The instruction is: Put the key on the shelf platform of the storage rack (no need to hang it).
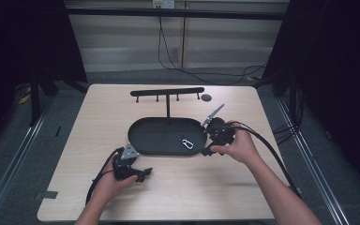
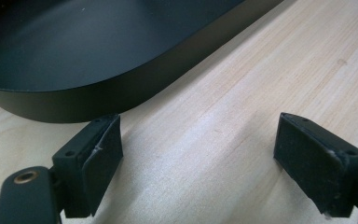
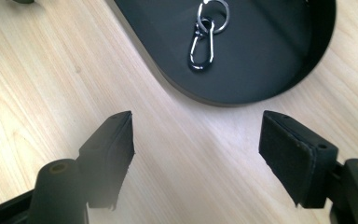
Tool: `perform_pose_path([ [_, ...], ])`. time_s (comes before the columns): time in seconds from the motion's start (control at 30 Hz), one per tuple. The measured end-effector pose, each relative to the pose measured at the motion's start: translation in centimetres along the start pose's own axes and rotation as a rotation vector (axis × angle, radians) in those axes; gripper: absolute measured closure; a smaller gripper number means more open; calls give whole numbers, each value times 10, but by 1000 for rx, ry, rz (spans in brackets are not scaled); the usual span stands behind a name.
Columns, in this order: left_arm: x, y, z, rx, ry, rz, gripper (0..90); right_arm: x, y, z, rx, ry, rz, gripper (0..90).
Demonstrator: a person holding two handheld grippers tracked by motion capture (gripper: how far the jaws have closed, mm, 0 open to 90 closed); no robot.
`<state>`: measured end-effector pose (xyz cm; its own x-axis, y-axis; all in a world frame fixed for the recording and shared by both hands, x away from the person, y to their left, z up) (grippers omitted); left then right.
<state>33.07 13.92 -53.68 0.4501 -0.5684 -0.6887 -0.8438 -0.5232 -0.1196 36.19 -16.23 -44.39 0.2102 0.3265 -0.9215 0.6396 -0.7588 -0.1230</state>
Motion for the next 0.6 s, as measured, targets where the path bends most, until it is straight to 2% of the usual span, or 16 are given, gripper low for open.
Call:
perform_pose_path([
  [0.43, 0, 0, 0, 0, 0, 0, 150, -9, 1, 17, -31, -7, 17, 261],
  [0.6, 0, 0, 0, 0, 0, 0, 151, -13, -2, 22, -27, -6, 17, 261],
])
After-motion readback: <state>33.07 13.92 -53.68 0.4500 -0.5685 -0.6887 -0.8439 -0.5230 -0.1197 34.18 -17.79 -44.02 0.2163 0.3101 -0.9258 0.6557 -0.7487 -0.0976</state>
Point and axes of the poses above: each handheld gripper's, and its own axes: x roughly forward along the jaws, z roughly out of its underside, y roughly to its right, the point moved 4 cm from there along x, roughly forward along the jaws, and after that the axes turned 11 degrees about x, right-handed, at the moved point
